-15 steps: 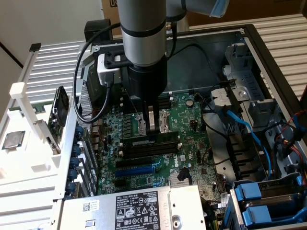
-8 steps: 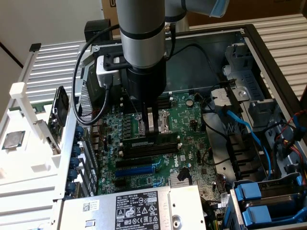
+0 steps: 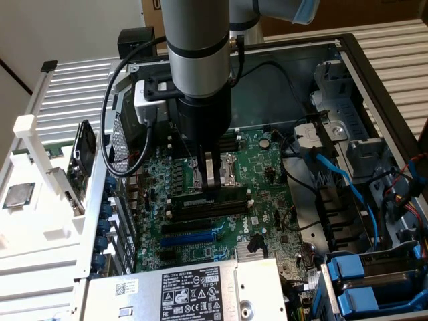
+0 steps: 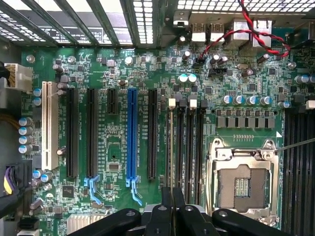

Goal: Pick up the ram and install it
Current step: 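Insert the ram into the slot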

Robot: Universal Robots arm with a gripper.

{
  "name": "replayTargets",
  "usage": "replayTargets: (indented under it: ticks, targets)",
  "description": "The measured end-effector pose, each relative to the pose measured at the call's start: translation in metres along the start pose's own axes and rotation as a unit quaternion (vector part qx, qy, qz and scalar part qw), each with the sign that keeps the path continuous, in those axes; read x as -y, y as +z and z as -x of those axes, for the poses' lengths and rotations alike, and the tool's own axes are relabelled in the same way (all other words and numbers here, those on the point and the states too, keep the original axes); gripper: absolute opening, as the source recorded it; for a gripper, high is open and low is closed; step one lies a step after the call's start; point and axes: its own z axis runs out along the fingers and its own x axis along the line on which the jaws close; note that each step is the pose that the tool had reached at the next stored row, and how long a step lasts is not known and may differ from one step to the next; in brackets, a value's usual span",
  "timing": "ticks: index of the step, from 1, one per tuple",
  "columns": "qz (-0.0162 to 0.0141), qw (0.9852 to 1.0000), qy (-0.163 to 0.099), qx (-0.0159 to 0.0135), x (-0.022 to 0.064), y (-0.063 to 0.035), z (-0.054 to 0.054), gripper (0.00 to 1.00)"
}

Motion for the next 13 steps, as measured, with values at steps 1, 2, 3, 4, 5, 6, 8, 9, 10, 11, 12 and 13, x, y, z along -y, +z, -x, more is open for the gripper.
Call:
replayTargets:
  ticks: [1,2,3,4,5,6,8,9,10,11,12,13]
  targets:
    - [0.0000,1.0000,0.000,0.0000,0.0000,0.0000,0.0000,0.12]
    - [0.0000,1.0000,0.000,0.0000,0.0000,0.0000,0.0000,0.12]
    - [-0.0001,1.0000,0.000,0.0000,0.0000,0.0001,0.0000,0.12]
    - [-0.0001,1.0000,0.000,0.0001,-0.0001,0.0001,0.0000,0.12]
    - [-0.0001,1.0000,0.000,0.0001,-0.0001,0.0001,0.0000,0.12]
    - [-0.0001,1.0000,0.001,0.0001,-0.0001,0.0001,0.0000,0.12]
    - [-0.0001,1.0000,0.003,-0.0001,-0.0002,0.0002,0.0000,0.12]
    - [-0.0001,1.0000,0.003,0.0000,-0.0002,0.0003,0.0000,0.12]
    - [-0.0001,1.0000,0.003,-0.0001,-0.0002,0.0003,0.0000,0.12]
    - [-0.0001,1.0000,0.003,0.0000,-0.0002,0.0004,0.0000,0.12]
    - [-0.0002,1.0000,0.003,0.0001,-0.0002,0.0004,-0.0001,0.12]
    - [-0.0002,1.0000,0.003,0.0001,-0.0002,0.0004,-0.0001,0.12]
